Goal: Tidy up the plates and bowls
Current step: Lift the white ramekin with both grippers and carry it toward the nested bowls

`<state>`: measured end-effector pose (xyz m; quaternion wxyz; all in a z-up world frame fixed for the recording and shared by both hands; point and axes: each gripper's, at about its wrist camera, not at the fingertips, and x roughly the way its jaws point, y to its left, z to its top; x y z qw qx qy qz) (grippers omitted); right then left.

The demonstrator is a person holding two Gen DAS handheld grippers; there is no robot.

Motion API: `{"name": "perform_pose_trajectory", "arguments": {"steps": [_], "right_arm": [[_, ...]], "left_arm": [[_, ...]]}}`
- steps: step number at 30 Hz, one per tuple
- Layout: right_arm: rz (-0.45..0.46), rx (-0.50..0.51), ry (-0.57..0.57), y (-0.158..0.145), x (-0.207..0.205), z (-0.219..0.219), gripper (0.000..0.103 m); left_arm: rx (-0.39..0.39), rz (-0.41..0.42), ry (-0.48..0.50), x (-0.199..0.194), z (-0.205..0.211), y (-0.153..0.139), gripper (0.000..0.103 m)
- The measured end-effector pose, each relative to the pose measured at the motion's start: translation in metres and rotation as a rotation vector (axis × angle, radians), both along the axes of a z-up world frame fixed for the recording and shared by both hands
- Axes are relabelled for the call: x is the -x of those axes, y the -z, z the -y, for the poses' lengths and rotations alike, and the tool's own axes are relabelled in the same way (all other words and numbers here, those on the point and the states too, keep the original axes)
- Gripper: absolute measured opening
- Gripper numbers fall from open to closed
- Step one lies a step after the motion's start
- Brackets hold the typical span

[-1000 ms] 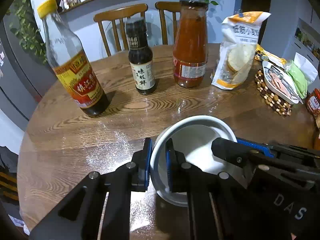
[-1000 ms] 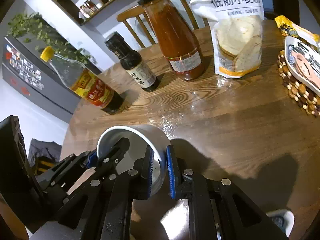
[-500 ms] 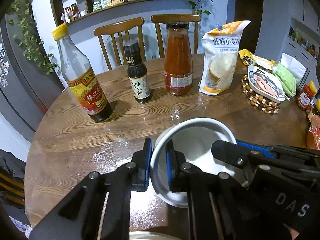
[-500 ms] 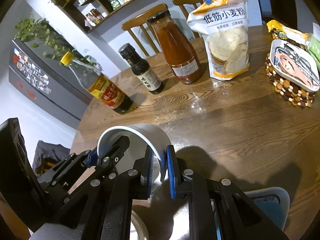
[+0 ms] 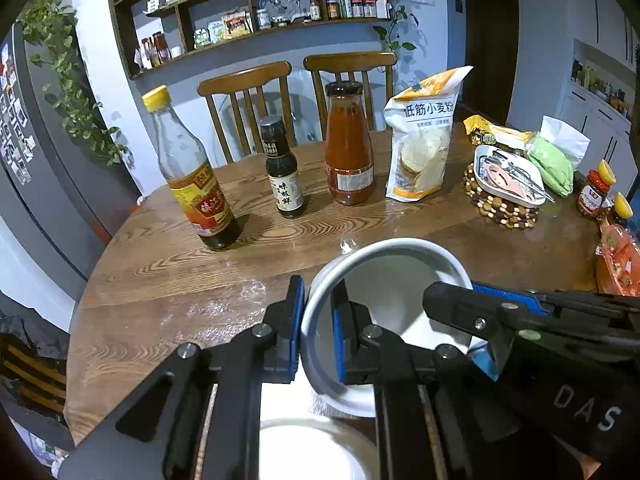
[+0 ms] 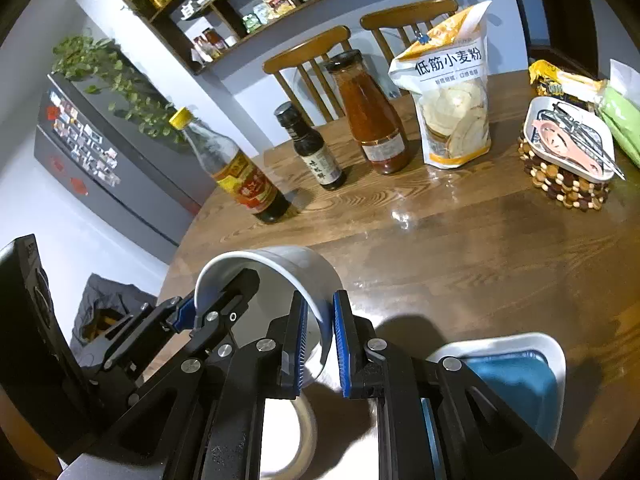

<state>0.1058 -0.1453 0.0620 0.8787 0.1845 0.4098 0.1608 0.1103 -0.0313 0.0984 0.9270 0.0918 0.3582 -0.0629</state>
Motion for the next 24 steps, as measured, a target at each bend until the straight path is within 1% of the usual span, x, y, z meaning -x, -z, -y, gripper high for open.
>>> {"name": "perform_pose_trajectory", "arguments": {"steps": [5, 14, 19, 24], "right_arm": [[0.017, 0.015, -0.014, -0.006, 0.019, -0.005, 0.016], [0.021, 0.017, -0.046, -0.006, 0.047, -0.015, 0.016], [0.012, 0.031, -0.078, -0.002, 0.055, -0.028, 0.016], [-0.006, 0.035, -0.117, 0.006, 0.059, -0.043, 0.016]], "left_arm": [[0.004, 0.016, -0.011, 0.023, -0.003, -0.006, 0.012], [0.005, 0.027, -0.046, 0.056, -0.013, -0.008, 0.012], [0.001, 0.019, -0.072, 0.069, -0.023, -0.004, 0.012], [0.009, -0.009, -0.111, 0.079, -0.039, 0.004, 0.012]]}}
